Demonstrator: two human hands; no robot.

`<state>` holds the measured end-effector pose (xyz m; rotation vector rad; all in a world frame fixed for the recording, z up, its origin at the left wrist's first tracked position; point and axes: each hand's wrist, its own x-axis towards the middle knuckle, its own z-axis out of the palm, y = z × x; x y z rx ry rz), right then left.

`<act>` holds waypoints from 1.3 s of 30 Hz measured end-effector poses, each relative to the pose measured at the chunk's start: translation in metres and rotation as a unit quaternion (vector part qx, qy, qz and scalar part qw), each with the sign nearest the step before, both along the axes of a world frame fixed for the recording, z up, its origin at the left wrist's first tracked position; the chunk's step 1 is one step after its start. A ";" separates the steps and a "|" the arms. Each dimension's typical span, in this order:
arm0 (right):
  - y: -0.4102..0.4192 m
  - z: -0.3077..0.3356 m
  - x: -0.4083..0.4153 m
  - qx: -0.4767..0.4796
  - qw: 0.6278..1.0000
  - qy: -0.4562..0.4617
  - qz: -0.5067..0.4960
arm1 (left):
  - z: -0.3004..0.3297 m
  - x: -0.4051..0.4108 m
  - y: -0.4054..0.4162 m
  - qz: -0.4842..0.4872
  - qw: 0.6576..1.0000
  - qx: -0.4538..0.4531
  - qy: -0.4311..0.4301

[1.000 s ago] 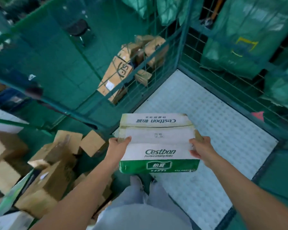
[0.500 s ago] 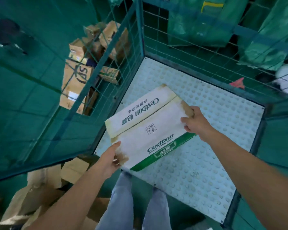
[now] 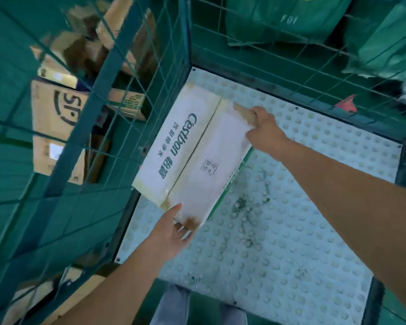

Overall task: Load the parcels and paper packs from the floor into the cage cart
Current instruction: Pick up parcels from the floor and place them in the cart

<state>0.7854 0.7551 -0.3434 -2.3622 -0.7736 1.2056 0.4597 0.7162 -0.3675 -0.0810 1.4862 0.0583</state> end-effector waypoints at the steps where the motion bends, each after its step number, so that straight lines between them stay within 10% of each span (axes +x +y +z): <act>1: 0.013 -0.007 0.005 0.011 1.000 -0.005 -0.015 | -0.010 0.009 0.006 -0.004 1.000 0.003 -0.007; 13: -0.037 -0.110 -0.089 -0.074 0.956 0.166 -0.230 | -0.080 0.051 0.082 -0.027 0.994 0.105 -0.015; 21: -0.031 -0.126 -0.124 -0.073 0.827 0.336 -0.446 | -0.086 0.070 0.130 -0.136 0.963 0.226 0.059; 39: 0.033 -0.132 -0.073 0.028 0.877 0.306 -0.369 | -0.092 0.090 0.220 -0.345 0.891 0.280 0.093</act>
